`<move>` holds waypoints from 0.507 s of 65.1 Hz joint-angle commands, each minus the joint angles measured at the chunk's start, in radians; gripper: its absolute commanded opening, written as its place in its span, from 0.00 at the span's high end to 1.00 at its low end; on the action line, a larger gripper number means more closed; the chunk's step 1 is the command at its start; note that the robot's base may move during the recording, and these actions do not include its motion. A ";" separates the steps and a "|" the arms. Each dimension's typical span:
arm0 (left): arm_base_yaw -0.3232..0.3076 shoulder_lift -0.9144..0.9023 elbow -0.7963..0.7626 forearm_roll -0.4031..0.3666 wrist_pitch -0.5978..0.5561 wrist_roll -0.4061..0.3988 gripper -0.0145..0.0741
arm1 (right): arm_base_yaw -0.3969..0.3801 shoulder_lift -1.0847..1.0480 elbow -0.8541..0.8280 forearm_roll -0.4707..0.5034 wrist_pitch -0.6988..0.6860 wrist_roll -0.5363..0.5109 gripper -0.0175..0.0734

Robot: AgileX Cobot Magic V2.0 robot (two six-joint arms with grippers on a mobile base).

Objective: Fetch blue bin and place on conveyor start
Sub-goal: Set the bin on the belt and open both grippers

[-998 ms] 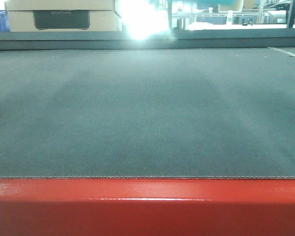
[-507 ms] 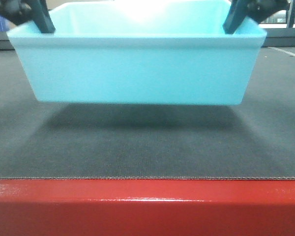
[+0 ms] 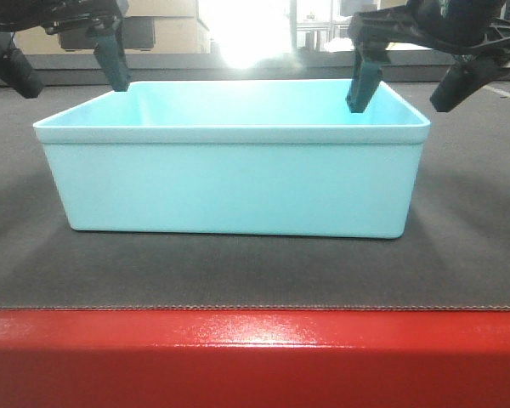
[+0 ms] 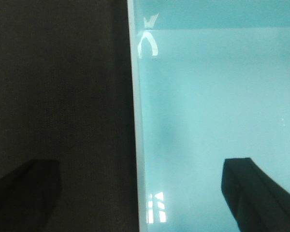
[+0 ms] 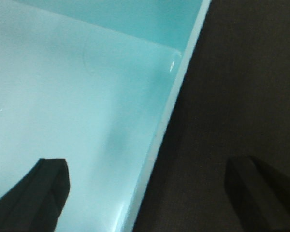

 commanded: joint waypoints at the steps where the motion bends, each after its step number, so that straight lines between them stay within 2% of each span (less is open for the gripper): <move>1: -0.002 -0.031 -0.002 0.003 0.021 0.007 0.23 | -0.004 -0.024 -0.027 -0.012 0.020 -0.011 0.19; 7: -0.002 -0.062 -0.002 0.026 0.046 0.009 0.30 | -0.004 -0.051 -0.052 -0.012 0.055 -0.011 0.24; 13: -0.002 -0.106 -0.002 0.054 0.089 0.009 0.43 | -0.012 -0.095 -0.054 -0.012 0.060 -0.011 0.35; 16: -0.002 -0.136 -0.002 0.071 0.118 0.009 0.55 | -0.025 -0.129 -0.054 -0.012 0.070 -0.011 0.46; 18: -0.002 -0.156 -0.002 0.086 0.144 0.009 0.64 | -0.038 -0.153 -0.052 -0.012 0.076 -0.011 0.59; 21: -0.002 -0.175 0.003 0.099 0.162 0.009 0.75 | -0.053 -0.175 -0.046 -0.012 0.081 -0.011 0.70; 27: -0.002 -0.215 0.032 0.119 0.159 0.009 0.96 | -0.095 -0.225 -0.016 -0.012 0.080 -0.011 0.96; 28: -0.002 -0.222 0.040 0.122 0.155 0.009 0.96 | -0.102 -0.233 -0.005 -0.012 0.081 -0.011 1.00; 33: -0.002 -0.263 0.097 0.131 0.125 0.009 0.96 | -0.145 -0.273 0.040 -0.013 0.074 -0.011 0.99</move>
